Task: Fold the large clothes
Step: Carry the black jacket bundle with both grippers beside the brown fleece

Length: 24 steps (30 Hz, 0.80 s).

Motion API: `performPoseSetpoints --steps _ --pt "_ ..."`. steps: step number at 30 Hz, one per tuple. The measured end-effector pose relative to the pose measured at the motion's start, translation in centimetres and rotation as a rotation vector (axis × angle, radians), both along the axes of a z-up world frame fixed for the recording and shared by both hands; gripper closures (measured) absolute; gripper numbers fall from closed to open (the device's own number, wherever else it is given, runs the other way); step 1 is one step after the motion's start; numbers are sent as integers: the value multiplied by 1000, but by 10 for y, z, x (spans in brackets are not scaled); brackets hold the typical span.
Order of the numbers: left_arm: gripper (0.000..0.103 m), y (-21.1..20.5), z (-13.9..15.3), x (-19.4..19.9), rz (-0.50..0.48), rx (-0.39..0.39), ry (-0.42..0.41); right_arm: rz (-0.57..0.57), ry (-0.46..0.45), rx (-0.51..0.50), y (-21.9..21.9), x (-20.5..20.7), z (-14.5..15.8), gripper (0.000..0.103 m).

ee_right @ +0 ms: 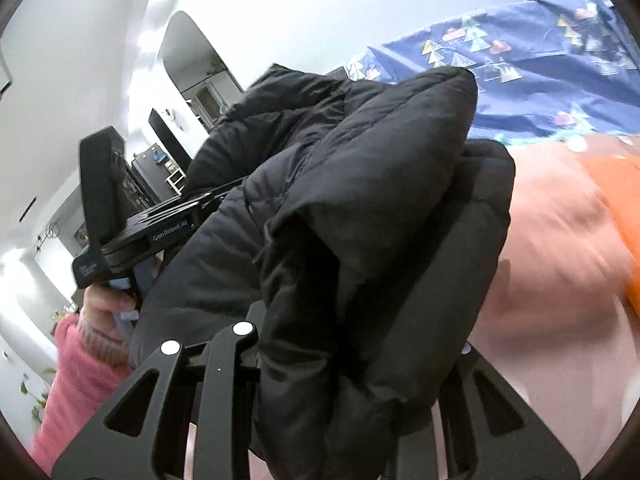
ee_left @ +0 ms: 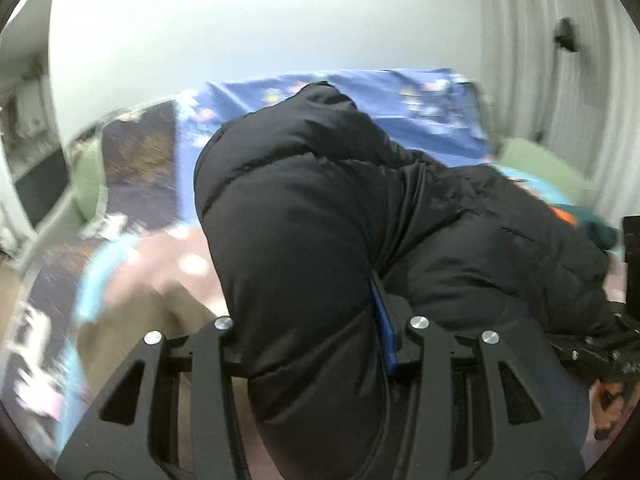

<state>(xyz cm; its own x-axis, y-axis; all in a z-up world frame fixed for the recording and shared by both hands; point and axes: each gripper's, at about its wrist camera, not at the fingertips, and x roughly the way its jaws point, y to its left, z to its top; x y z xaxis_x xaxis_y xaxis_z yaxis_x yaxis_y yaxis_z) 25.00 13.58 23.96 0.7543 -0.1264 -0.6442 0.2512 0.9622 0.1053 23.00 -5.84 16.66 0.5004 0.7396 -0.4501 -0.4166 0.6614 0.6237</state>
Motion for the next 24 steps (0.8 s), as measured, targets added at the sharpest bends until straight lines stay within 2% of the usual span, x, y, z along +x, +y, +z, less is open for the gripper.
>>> performPoseSetpoints --steps 2,4,5,7,8,9,10,11,12,14,16,18,21,24 --pt "58 18 -8 43 43 19 5 -7 28 -4 20 48 -8 77" --pt "56 37 -36 92 101 1 51 -13 93 -30 45 93 -37 77" --pt "54 48 -53 108 129 0 85 -16 126 -44 56 103 -52 77" --pt "44 58 -108 144 207 45 188 -34 240 -129 74 132 -105 75" --pt "38 58 -143 160 257 103 256 -46 286 -186 81 141 -128 74" --pt "36 52 -165 171 284 148 303 -58 314 -248 87 141 -145 70" --pt "34 50 -197 174 305 211 354 -78 283 -291 91 141 -156 70" --pt "29 54 -209 172 348 239 323 -101 253 -319 95 139 -157 67" --pt "26 55 -210 170 399 221 286 -117 222 -372 101 138 -155 63" --pt "24 55 -207 170 407 236 286 -127 215 -410 103 139 -154 60" --pt "19 56 -195 163 407 264 272 -93 243 -393 95 132 -147 56" --pt "12 55 -180 148 389 279 228 -64 234 -367 82 120 -134 48" --pt "6 50 -135 104 349 233 126 -60 147 -331 65 77 -104 29" --pt "2 47 -107 64 317 184 64 -132 31 -370 48 34 -73 27"
